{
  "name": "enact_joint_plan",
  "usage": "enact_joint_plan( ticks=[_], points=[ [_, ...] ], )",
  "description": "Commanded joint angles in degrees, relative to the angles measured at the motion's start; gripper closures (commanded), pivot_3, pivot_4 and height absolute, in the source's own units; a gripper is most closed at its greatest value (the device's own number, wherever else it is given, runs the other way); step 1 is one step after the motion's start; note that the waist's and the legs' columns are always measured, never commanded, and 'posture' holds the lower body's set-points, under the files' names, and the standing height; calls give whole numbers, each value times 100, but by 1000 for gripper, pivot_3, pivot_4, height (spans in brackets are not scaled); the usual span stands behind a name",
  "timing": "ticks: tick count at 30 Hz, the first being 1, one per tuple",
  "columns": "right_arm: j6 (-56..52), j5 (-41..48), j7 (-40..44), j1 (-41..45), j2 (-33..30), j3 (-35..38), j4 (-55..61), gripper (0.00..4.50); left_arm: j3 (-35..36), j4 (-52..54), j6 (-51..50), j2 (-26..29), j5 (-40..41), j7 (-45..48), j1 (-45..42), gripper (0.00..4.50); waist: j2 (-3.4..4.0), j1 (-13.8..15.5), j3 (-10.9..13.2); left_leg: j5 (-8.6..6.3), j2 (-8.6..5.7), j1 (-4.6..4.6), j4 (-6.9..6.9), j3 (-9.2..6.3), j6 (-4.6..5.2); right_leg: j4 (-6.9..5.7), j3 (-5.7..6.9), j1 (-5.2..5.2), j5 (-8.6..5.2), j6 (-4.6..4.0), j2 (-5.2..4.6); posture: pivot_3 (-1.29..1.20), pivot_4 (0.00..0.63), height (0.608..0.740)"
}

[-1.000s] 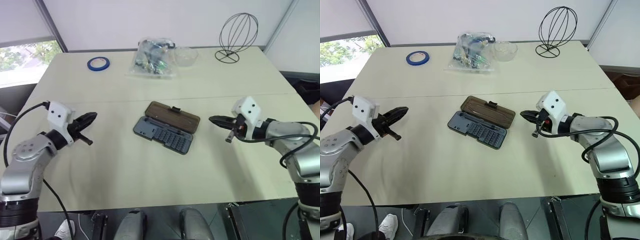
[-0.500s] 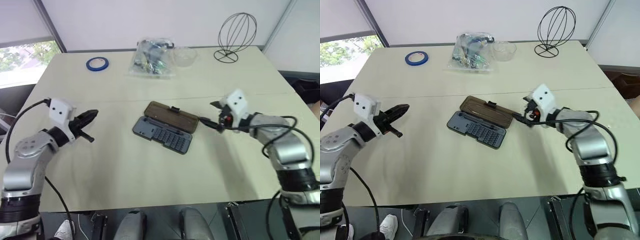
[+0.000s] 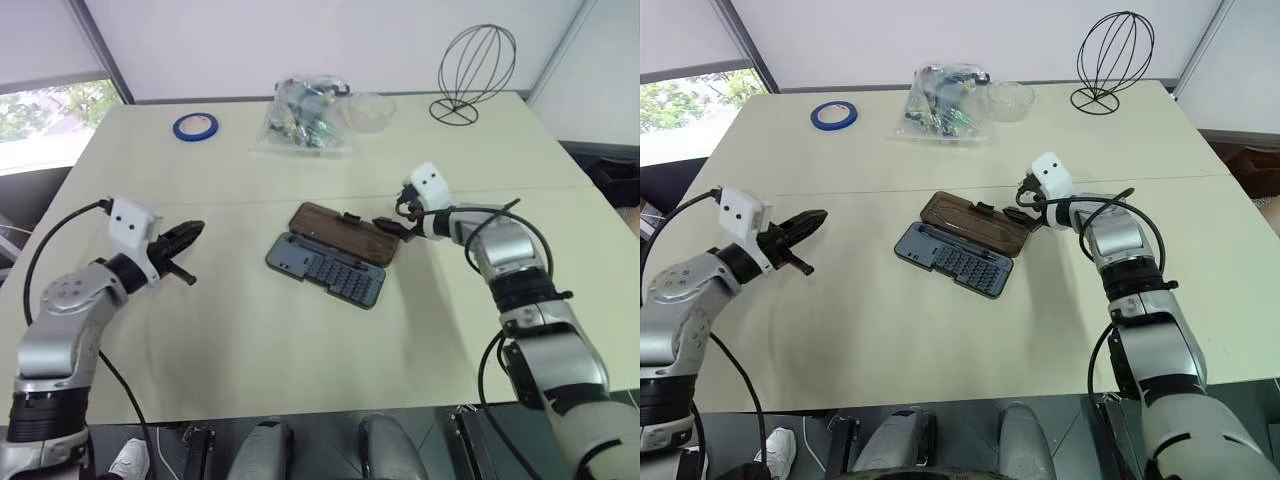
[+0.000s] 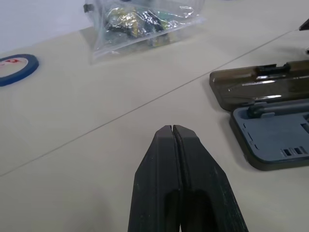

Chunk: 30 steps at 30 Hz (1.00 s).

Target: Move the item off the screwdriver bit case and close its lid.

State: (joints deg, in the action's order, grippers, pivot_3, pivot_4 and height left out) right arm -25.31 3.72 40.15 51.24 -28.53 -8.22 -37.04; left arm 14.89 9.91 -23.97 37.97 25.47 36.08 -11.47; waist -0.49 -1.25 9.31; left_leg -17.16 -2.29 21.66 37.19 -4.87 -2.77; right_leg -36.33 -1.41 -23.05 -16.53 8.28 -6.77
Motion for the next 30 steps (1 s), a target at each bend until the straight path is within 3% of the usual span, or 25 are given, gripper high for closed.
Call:
enact_joint_plan(
  ticks=[1, 16, 22, 29, 30],
  points=[
    [48, -187, 20, 222, -27, -4, -328, 150, 222, 311, -13, 28, 29, -89, 96, 4500, 1, -6, -1, 0, 0, 1, 1, 2, 0, -2, 0, -4, 0, 0, -1, 0, 150, 740],
    [-311, -357, 811, -283, -275, -163, 807, 150, 295, 427, -71, 47, 26, -172, 221, 4500, 2, -9, 0, 2, 1, 4, 3, 3, -4, -11, -1, -11, 0, 0, 0, 0, 150, 740],
    [-351, -491, 745, -337, -207, -247, 446, 150, 219, 441, -163, 45, 110, -90, 152, 4500, 1, -3, -1, 2, 1, 5, 4, 3, -4, -16, -1, -14, 0, 0, 0, 0, 150, 740],
    [-372, -554, 853, -166, -155, -325, 21, 150, 233, 885, -678, 331, 725, 641, 385, 4500, -1, -7, -2, 3, 1, 3, 5, 2, -5, -17, -1, -10, 0, 0, 0, 0, 150, 740],
    [-383, -562, 867, -146, -143, -339, -40, 671, 225, 900, -700, 358, 732, 672, 400, 4500, -1, -6, -2, 3, 1, 1, 5, 2, -6, -17, -1, -9, 0, 0, 0, 0, 150, 740]
  ],
)
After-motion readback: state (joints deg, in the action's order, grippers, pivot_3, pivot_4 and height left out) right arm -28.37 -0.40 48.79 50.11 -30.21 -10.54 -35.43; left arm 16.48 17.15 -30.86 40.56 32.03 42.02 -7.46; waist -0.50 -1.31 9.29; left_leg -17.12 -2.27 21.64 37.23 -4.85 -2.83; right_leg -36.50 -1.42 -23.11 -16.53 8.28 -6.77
